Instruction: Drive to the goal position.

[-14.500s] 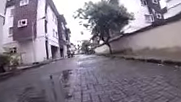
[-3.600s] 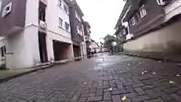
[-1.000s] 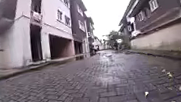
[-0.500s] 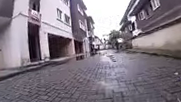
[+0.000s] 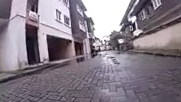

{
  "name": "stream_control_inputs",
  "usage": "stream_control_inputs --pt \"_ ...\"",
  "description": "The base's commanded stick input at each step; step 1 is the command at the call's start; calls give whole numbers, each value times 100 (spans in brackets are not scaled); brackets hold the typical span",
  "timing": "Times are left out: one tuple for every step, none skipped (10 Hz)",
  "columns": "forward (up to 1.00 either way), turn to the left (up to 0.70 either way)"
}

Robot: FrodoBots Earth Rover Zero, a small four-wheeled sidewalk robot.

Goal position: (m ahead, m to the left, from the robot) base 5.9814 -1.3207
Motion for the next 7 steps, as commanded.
stream_control_inputs --pt "70 0" --pt "70 0" --pt "70 0" --pt "70 0" --pt "70 0" --pt "70 0" --pt "70 0"
